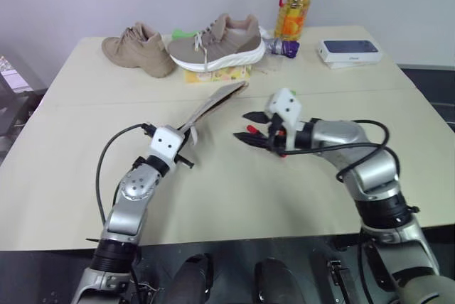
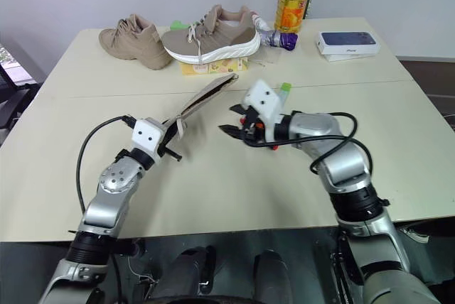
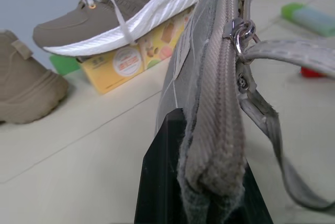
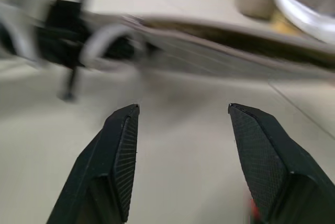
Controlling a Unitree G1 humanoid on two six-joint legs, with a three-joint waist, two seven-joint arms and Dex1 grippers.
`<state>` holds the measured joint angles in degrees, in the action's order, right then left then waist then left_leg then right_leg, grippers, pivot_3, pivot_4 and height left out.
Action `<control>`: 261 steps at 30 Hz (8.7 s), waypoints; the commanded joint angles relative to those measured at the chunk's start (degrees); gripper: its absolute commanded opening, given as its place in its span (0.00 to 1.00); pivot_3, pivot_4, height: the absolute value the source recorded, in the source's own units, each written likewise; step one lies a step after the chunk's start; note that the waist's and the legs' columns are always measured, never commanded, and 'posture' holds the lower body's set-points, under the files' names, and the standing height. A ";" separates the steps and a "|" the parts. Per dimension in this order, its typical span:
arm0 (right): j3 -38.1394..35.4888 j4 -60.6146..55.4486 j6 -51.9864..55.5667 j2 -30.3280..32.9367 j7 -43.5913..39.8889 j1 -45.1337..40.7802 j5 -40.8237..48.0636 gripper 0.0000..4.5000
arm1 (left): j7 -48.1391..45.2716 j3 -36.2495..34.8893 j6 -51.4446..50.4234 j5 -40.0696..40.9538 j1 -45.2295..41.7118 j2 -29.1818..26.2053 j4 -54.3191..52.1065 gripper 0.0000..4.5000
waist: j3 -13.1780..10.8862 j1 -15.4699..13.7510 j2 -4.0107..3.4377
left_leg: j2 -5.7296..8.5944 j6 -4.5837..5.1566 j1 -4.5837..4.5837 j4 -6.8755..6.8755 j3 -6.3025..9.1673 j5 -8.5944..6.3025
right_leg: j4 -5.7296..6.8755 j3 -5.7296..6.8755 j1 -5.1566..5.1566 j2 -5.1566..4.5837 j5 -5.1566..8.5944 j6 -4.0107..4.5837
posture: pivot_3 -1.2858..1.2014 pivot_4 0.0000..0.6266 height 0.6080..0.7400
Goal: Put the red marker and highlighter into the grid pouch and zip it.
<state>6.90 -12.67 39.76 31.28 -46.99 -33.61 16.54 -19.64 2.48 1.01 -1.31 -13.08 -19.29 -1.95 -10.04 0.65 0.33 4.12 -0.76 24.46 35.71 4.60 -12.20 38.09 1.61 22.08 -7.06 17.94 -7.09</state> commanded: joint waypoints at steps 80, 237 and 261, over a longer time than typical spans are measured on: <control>3.45 5.86 -25.66 9.88 -3.59 2.31 -15.61 0.09 | -8.75 1.70 9.23 -0.88 1.93 -3.76 -1.08 0.00 | -0.01 -0.05 0.00 | -0.02 0.00 0.01 0.17 0.01 0.00 | -0.01 0.03 -0.10 0.00 0.00 0.00 | 0.52 0.24 0.99; -3.63 -6.38 7.67 -10.26 10.25 1.99 7.11 0.92 | -2.73 4.01 -7.28 4.49 -10.02 10.96 0.83 0.00 | -0.02 -1.23 0.01 | 0.00 -0.18 0.14 0.40 0.06 0.11 | 0.08 -0.03 -0.04 0.06 -0.02 0.01 | 0.52 0.24 0.99; -11.45 3.73 3.84 -1.71 15.05 -4.95 4.25 0.00 | -4.42 4.72 0.67 -0.64 -4.82 2.53 2.05 0.00 | -0.02 -1.19 0.01 | 0.01 -0.01 0.14 0.36 0.03 0.01 | 0.08 -0.06 0.00 0.06 -0.02 0.01 | 0.52 0.24 0.99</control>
<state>-1.17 -10.10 46.10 28.21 -33.45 -37.00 22.60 -23.70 8.01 -0.07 -1.64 -18.27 -15.95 1.13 -10.06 -0.54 0.33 4.13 -0.78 24.60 36.07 4.63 -12.19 38.17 1.55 22.09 -6.99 17.92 -7.08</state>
